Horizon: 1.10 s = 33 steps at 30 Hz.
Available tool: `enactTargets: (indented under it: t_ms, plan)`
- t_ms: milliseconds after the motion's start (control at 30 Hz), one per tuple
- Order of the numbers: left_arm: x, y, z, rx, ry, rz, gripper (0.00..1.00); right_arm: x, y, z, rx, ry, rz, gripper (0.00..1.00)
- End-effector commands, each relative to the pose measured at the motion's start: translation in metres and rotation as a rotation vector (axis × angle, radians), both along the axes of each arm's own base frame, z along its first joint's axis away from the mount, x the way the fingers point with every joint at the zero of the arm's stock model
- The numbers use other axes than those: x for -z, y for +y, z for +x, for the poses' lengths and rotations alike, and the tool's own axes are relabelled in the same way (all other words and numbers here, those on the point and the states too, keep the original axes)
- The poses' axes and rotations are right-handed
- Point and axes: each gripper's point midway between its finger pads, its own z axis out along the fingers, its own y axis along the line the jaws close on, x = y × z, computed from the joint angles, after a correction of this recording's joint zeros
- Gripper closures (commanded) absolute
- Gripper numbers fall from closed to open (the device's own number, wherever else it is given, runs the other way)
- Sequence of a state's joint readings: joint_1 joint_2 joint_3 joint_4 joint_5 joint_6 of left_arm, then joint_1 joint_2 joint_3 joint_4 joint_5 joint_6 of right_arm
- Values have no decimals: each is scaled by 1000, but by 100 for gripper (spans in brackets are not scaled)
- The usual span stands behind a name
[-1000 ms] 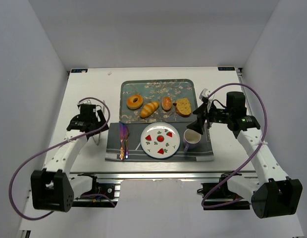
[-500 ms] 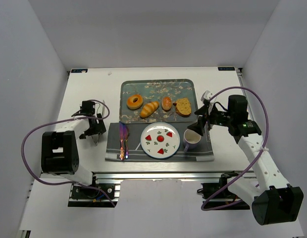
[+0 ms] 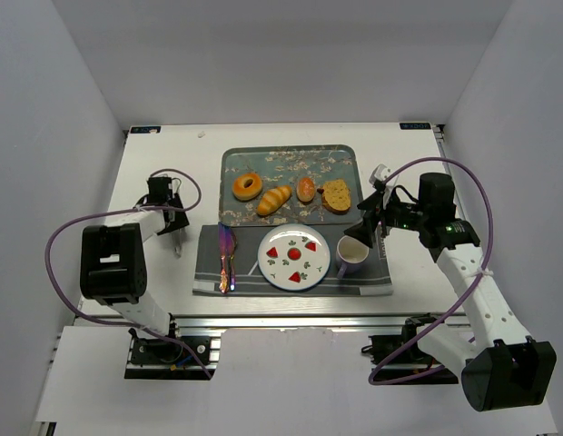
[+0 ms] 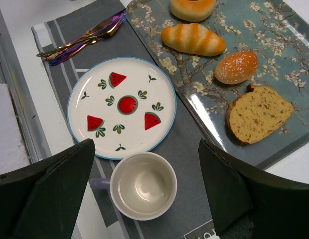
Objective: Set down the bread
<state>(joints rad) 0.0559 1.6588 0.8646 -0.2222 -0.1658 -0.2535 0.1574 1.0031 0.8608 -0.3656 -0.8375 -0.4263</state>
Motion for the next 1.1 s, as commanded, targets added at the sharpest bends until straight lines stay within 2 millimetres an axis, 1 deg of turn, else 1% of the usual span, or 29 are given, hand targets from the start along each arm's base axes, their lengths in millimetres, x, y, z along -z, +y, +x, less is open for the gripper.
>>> enactTargets:
  t_ms: [0, 33, 67, 100, 133, 167, 200, 233, 267, 333, 367, 400, 467, 500, 567, 600, 700, 733, 767, 800, 867, 900, 1000, 1067]
  plan:
    - [10, -2, -8, -18, 27, -40, 51, -21, -1, 5, 5, -50, 8, 11]
    - [2, -1, -7, -24, -1, -39, 58, -20, -1, 5, 6, -53, 3, 11]
    - [0, -1, -7, -25, -19, -41, 69, -21, -2, 6, 11, -57, 1, 11]
    - [-5, -2, -7, -33, -36, -47, 72, -20, -2, 6, 12, -56, -1, 11]
    - [-17, -4, -5, -30, -71, -54, 74, -20, -3, 5, 12, -57, -4, 11]
    - [-24, -6, -3, -28, -94, -67, 78, -20, -3, 5, 12, -57, -4, 11]
    - [-32, -9, -1, -22, -115, -83, 80, -20, -4, 5, 14, -58, -5, 11]
    - [-41, -12, 1, -17, -140, -101, 81, -20, -4, 5, 14, -58, -5, 11]
    - [-59, -19, 4, 5, -190, -133, 82, -20, -4, 4, 14, -60, -5, 11]
    - [-81, -31, 8, 22, -251, -197, 82, -19, -4, 3, 13, -55, -2, 11]
    - [-97, -38, 7, 42, -290, -236, 82, -20, -4, 3, 15, -58, 0, 10]
    - [-107, -51, 6, 62, -305, -304, 79, -20, -4, 2, 14, -56, 0, 11]
    - [-122, -67, 5, 90, -328, -376, 74, -20, -4, 2, 13, -55, 3, 11]
    - [-132, -81, 2, 119, -340, -434, 71, -19, -4, 1, 14, -51, 4, 11]
    - [-140, -94, -2, 146, -335, -483, 67, -19, -4, 1, 11, -54, 7, 11]
    - [-144, -105, -5, 170, -323, -527, 64, -19, -3, 1, 10, -50, 9, 11]
    - [-149, -116, -7, 200, -295, -565, 57, -19, -3, -1, 6, -51, 12, 11]
    - [-150, -116, -7, 199, -289, -568, 54, -19, -4, -1, 8, -52, 13, 11]
    - [-154, -116, -5, 200, -293, -570, 53, -19, -3, -2, 5, -51, 13, 11]
    - [-154, -129, -7, 234, -281, -578, 52, -19, -3, -3, 4, -52, 15, 11]
    - [-158, -134, -3, 251, -281, -587, 50, -20, -4, -4, 5, -57, 16, 11]
    - [-155, -138, -1, 260, -264, -588, 50, -20, -4, -4, 7, -59, 17, 11]
    - [-158, -143, 5, 273, -265, -577, 50, -19, -5, -5, 9, -57, 16, 11]
    - [-153, -144, 8, 271, -248, -572, 50, -20, -6, -7, 11, -61, 17, 11]
